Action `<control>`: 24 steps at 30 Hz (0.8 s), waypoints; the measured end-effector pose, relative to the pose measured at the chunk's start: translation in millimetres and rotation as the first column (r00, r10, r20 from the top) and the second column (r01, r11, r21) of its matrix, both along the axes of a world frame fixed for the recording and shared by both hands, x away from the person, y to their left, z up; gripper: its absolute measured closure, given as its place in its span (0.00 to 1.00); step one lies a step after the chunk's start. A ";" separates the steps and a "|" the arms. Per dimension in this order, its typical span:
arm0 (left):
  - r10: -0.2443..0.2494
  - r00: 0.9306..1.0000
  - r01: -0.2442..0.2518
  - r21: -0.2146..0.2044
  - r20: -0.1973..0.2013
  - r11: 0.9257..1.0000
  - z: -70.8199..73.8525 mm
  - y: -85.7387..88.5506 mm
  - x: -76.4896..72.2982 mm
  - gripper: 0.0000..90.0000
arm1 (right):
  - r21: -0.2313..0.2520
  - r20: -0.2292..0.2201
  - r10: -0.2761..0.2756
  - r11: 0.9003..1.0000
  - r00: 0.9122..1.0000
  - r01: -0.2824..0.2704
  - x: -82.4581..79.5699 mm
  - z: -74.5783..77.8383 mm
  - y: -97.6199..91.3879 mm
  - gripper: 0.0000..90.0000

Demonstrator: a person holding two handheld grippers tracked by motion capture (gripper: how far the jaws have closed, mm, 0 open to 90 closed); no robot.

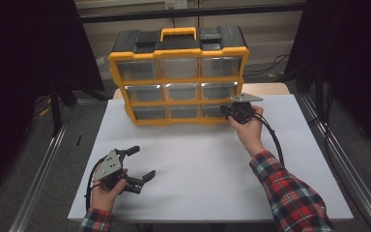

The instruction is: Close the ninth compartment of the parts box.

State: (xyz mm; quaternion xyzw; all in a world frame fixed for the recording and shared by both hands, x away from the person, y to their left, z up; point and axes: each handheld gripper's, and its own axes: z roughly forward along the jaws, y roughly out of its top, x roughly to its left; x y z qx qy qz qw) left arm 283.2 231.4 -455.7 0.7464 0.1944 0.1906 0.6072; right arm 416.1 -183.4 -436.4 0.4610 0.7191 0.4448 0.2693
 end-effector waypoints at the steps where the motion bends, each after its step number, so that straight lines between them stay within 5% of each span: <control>1: 0.002 1.000 -0.002 -0.009 -0.005 1.000 -0.1 -0.4 -0.4 0.00 | 0.004 -0.004 -0.001 1.000 1.000 0.001 -0.3 0.1 0.4 0.98; 3: -0.034 0.999 0.034 -0.011 -0.001 0.999 -0.4 0.9 1.6 0.00 | 0.005 -0.005 0.002 1.000 1.000 -0.002 -0.7 0.5 0.9 0.96; 4: 0.002 1.000 -0.002 -0.010 -0.004 1.000 -0.1 -0.3 -0.4 0.00 | 0.003 -0.004 0.003 1.000 1.000 -0.003 -0.7 0.6 1.0 0.95; 11: -0.034 0.999 0.034 -0.004 0.004 0.999 -0.1 1.3 1.9 0.00 | 0.002 -0.006 0.007 1.000 1.000 -0.007 -3.0 2.7 2.2 0.79; 12: 0.005 1.000 -0.005 -0.011 -0.005 1.000 -0.1 -0.5 -0.4 0.00 | 0.005 -0.009 0.006 1.000 1.000 -0.006 -3.5 2.9 2.6 0.77; 15: -0.037 0.999 0.037 -0.011 -0.001 0.999 -0.6 1.1 0.6 0.00 | 0.005 -0.005 0.010 1.000 1.000 -0.010 -4.4 2.9 3.5 0.71; 16: -0.031 0.999 0.031 -0.029 -0.008 0.999 -0.8 0.6 -0.2 0.00 | 0.004 -0.002 0.012 1.000 1.000 -0.012 -4.4 2.9 3.6 0.69; 17: 0.001 1.000 -0.001 0.003 0.002 1.000 0.3 2.0 -1.3 0.00 | 0.009 -0.006 0.013 1.000 1.000 -0.013 -4.9 3.1 4.1 0.67; 20: -0.028 1.000 0.028 -0.007 0.000 1.000 0.2 2.6 -0.4 0.00 | 0.010 -0.006 0.012 1.000 1.000 -0.012 -5.9 3.4 5.0 0.59; 23: 0.005 1.000 -0.005 -0.004 -0.003 1.000 0.3 1.4 -2.5 0.00 | 0.018 -0.014 0.022 1.000 1.000 -0.022 -6.9 4.3 5.2 0.52; 24: -0.026 1.000 0.026 -0.005 -0.001 1.000 0.2 2.5 -0.9 0.00 | 0.018 -0.010 0.027 0.999 1.000 -0.027 -7.1 4.5 4.9 0.51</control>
